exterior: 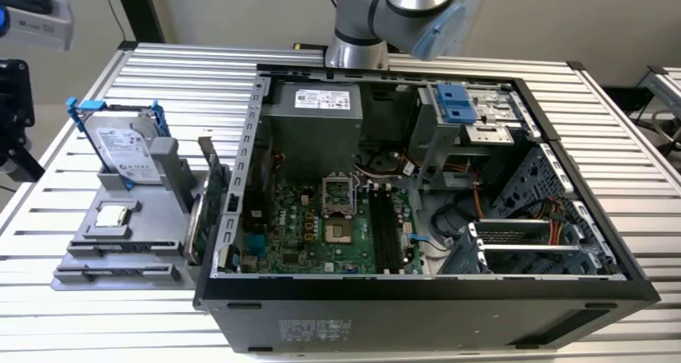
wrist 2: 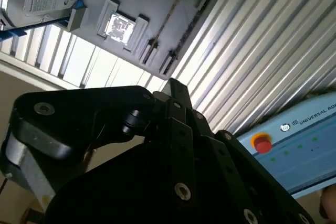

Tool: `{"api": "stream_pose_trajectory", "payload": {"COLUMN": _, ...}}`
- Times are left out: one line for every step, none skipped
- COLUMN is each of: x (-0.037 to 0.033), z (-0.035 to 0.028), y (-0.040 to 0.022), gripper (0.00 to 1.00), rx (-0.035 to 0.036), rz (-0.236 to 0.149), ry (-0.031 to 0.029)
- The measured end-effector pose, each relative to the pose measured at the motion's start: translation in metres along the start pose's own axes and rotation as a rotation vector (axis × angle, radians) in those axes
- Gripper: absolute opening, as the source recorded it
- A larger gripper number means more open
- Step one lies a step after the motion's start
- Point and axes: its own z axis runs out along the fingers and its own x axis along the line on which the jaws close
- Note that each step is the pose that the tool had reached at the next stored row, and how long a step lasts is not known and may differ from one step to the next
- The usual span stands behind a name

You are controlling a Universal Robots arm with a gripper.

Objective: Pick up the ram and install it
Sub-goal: 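Pick up the ram and move it above insertion slot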

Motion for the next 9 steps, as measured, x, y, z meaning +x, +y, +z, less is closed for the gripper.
{"api": "stream_pose_trajectory", "payload": {"x": 0.0000, "z": 0.0001, "y": 0.0000, "gripper": 0.00, "rx": -0.0005, "rz": -0.019, "ry": 0.0001}}
{"api": "stream_pose_trajectory", "payload": {"x": 0.0001, "z": 0.0002, "y": -0.0001, "gripper": 0.00, "rx": -0.0009, "rz": -0.037, "ry": 0.0003}}
{"api": "stream_pose_trajectory", "payload": {"x": 0.0001, "z": 0.0003, "y": -0.0001, "gripper": 0.00, "rx": -0.0013, "rz": -0.055, "ry": 0.0004}}
{"api": "stream_pose_trajectory", "payload": {"x": 0.0001, "z": 0.0004, "y": -0.0001, "gripper": 0.00, "rx": -0.0018, "rz": -0.074, "ry": 0.0005}}
{"api": "stream_pose_trajectory", "payload": {"x": 0.0001, "z": 0.0003, "y": -0.0001, "gripper": 0.00, "rx": -0.0024, "rz": -0.091, "ry": 0.0009}}
{"api": "stream_pose_trajectory", "payload": {"x": 0.0001, "z": 0.0003, "y": -0.0001, "gripper": 0.00, "rx": -0.0028, "rz": -0.106, "ry": 0.0010}}
{"api": "stream_pose_trajectory", "payload": {"x": 0.0000, "z": 0.0004, "y": -0.0001, "gripper": 0.00, "rx": -0.0033, "rz": -0.122, "ry": 0.0011}}
{"api": "stream_pose_trajectory", "payload": {"x": 0.0001, "z": 0.0005, "y": -0.0001, "gripper": 0.00, "rx": -0.0036, "rz": -0.137, "ry": 0.0012}}
{"api": "stream_pose_trajectory", "payload": {"x": 0.0001, "z": 0.0005, "y": -0.0001, "gripper": 0.00, "rx": -0.0039, "rz": -0.147, "ry": 0.0013}}
